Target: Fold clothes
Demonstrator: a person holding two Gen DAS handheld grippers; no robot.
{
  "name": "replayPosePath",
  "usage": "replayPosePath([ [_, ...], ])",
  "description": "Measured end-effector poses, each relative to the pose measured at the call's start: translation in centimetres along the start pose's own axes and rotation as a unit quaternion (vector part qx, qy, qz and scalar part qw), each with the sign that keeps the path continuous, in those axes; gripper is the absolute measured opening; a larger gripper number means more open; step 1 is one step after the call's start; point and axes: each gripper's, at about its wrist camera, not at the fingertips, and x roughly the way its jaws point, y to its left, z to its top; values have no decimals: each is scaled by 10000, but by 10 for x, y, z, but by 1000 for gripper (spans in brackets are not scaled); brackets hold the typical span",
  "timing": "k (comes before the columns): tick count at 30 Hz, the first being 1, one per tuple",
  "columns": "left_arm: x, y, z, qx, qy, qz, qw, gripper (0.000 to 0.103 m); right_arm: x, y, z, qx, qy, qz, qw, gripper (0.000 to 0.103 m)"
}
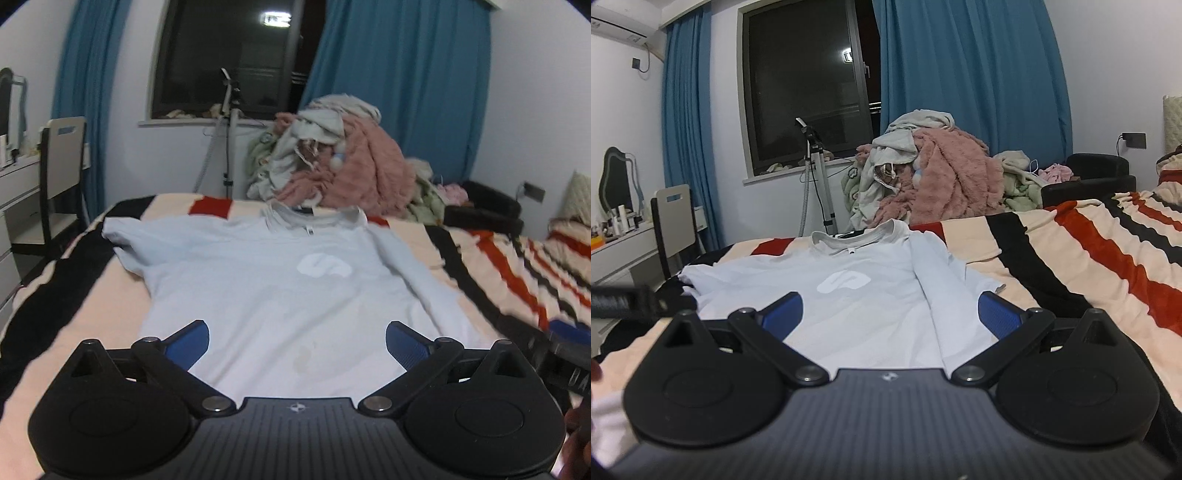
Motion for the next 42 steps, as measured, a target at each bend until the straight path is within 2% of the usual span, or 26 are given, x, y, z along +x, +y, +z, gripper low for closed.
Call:
replayPosePath([
  [3,9,8,-13,9,113,87,9999,103,3,-3,1,76,20,-16,10000,103],
  [9,29,44,-27,-452,408,115,9981,103,8,-5,1,182,104,86,9997,101],
  [10,30,47,-28,-484,416,114,9979,103,9,-5,1,175,121,104,9997,88],
  [11,29,50,-28,-466,402,129,9980,103,9,-5,2,168,140,117,9997,61],
  [13,27,49,-29,-411,367,182,9983,103,12,-9,3,156,196,93,9996,39],
  [15,24,45,-29,-388,342,205,9985,103,15,-13,4,180,256,96,9995,41],
  [16,23,44,-30,-393,336,201,9985,103,21,-21,7,394,302,247,9985,42],
  [18,20,40,-30,-402,338,189,9984,103,34,-38,12,835,380,517,9944,69],
  [19,19,39,-31,-396,340,168,9985,103,44,-50,14,1130,334,477,9919,93],
  [21,19,36,-33,-361,331,127,9987,103,66,-74,17,1647,256,380,9853,94],
  [22,19,35,-34,-339,330,110,9988,103,81,-88,16,1934,360,374,9797,93],
  [25,27,30,-37,-302,349,55,9989,103,131,-136,9,2914,710,337,9534,74],
  [26,31,30,-39,-323,361,-1,9988,103,148,-149,5,3114,817,242,9464,73],
  [27,36,29,-40,-329,372,-67,9987,103,164,-159,0,3233,906,148,9418,71],
  [29,45,29,-42,-270,355,-141,9989,103,199,-179,-11,3456,1078,43,9322,55],
  [31,54,28,-44,-196,344,-156,9991,103,233,-194,-20,3591,1197,-78,9256,51],
  [33,63,29,-45,-200,398,-143,9989,103,262,-201,-25,3485,1309,-102,9281,43],
  [34,67,31,-45,-268,448,-160,9985,103,274,-203,-27,3403,1351,-55,9305,29],
  [35,72,32,-45,-343,493,-175,9980,103,285,-204,-28,3308,1392,-6,9334,7],
  [38,85,36,-42,-568,571,-178,9966,103,300,-199,-11,2656,1317,104,9550,5],
  [40,92,36,-38,-605,575,-143,9964,103,304,-203,15,2217,1060,-46,9693,5],
  [42,98,36,-35,-613,505,-110,9968,103,311,-216,44,1910,839,-269,9776,5],
])
